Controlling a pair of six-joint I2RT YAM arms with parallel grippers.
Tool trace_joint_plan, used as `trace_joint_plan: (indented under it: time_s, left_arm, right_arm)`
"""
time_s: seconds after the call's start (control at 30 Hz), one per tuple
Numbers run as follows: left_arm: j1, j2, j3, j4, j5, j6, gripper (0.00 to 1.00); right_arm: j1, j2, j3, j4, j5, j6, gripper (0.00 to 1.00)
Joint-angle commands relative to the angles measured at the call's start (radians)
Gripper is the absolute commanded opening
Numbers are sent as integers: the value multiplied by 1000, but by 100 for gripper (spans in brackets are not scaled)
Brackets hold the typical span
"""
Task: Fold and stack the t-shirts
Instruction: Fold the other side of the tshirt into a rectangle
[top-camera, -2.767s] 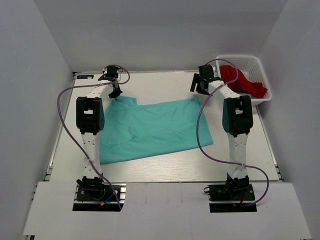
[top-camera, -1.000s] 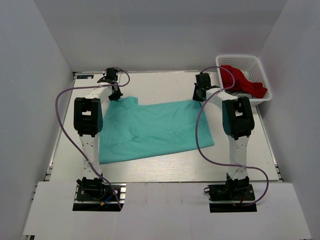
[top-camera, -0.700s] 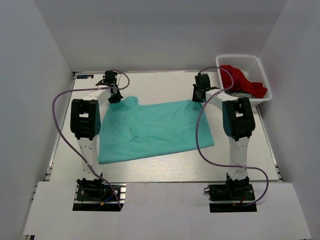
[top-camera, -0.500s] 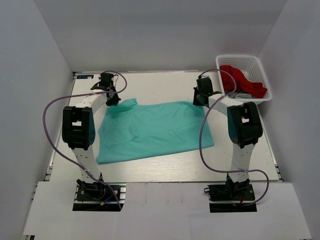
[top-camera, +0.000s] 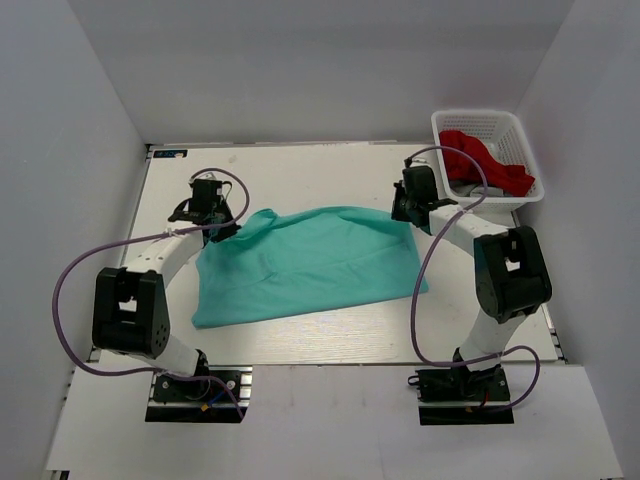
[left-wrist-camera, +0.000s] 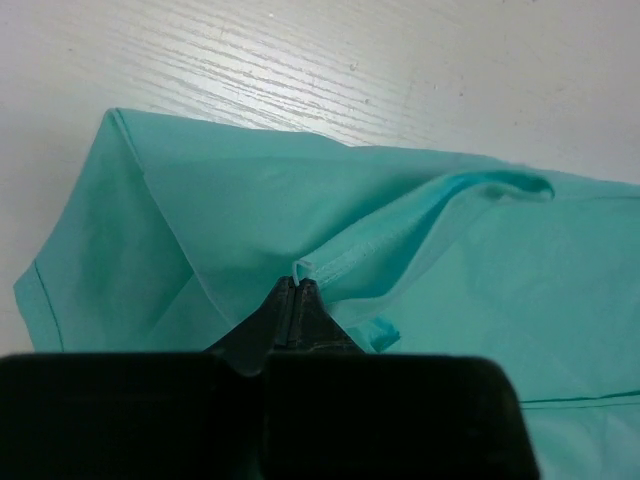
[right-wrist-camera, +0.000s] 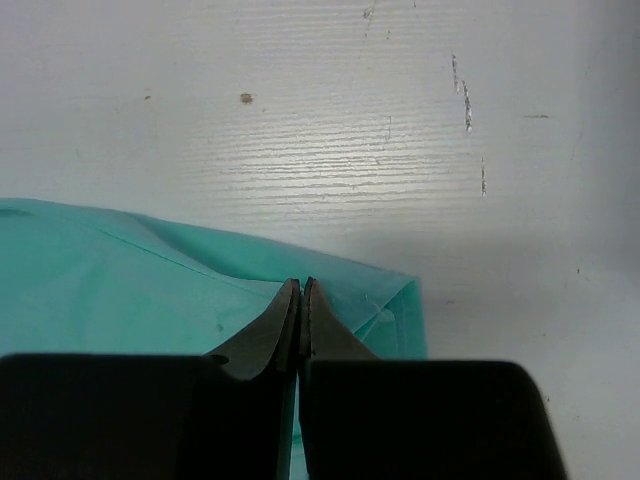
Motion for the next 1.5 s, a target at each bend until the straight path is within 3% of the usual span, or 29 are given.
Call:
trace_joint_plan:
  time_s: [0.0,0.33,0.8,1.37,1.47]
  left_arm:
    - [-1,-52,8,8,-10,-24,0]
    - [-11,-228,-107,17,-8,-75,0]
    - [-11,-280,-30,-61,-139,-103,0]
    - [-11,-529,-437,-128,-37,-299,0]
    - [-11,-555,-449,-243,-91,-359,0]
  right_arm:
    - [1,-44,8,47,-6,-3,0]
    - [1,-91,-30,45,-11,8,0]
    - [-3,-182,-25,22,43,-11,0]
    - [-5,-294,-281,27,91,81,0]
    - [-7,-291,-349,-14,112,121,14]
